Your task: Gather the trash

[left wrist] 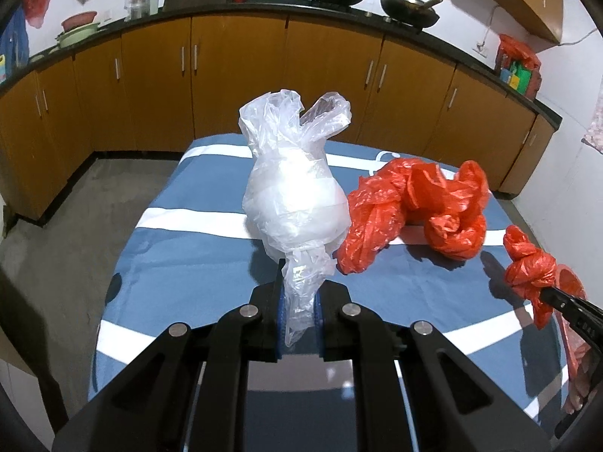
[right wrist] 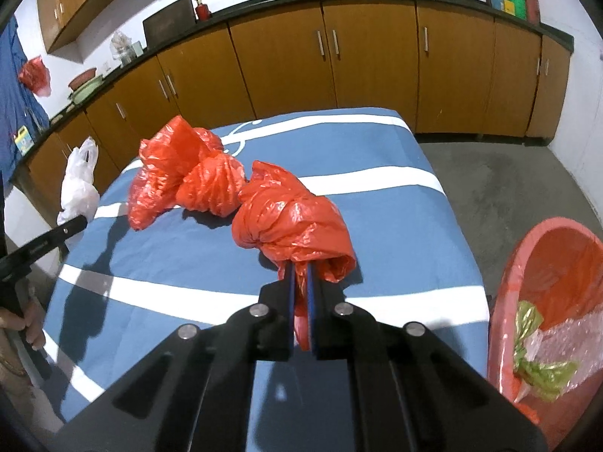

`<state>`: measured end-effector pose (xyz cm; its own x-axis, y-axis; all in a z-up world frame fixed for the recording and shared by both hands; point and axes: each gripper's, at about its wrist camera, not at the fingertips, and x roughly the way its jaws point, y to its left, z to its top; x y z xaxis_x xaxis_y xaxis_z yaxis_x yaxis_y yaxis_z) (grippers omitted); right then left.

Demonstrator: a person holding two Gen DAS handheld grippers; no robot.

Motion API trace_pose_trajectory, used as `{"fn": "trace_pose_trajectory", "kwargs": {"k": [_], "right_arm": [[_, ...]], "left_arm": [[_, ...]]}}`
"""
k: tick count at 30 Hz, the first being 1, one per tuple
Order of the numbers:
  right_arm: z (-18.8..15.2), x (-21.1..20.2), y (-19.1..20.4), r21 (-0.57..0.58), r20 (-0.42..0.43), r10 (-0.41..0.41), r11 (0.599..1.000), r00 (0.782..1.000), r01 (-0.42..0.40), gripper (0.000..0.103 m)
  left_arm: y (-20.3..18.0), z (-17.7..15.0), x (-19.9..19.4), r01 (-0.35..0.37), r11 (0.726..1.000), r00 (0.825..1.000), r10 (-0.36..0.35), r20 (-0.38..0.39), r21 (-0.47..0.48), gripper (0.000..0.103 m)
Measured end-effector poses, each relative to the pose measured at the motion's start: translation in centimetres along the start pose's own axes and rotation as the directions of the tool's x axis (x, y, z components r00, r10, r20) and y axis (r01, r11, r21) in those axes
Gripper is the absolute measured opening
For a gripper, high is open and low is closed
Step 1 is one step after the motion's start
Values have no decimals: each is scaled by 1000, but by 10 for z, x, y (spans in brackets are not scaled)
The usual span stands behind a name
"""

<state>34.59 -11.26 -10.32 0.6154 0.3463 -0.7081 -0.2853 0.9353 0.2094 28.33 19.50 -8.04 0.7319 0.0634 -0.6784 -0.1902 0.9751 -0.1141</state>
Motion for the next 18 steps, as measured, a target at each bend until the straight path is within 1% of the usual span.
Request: {"fn": "trace_pose_trajectory", "kwargs": {"k": [5,11,14,18], "right_arm": [[2,-19,4,3,32,2,1000,999,-2,7],[7,-48,9,7,91,6,1000,996,-7,7],[8,-68,9,6,123,7,1000,992,-7,7],[9,-97,1,20,172,-10,1000,985,6,7]], "left_arm": [[-3,3,-13,5,1000,1000,-5,19,13,12],[-14,6,-33,35,999,998,-36,52,30,12],[-25,8,-44,59,997,996,-62,69,49,12],[-52,9,-61,103,991,990,-111,92,82,12]]}}
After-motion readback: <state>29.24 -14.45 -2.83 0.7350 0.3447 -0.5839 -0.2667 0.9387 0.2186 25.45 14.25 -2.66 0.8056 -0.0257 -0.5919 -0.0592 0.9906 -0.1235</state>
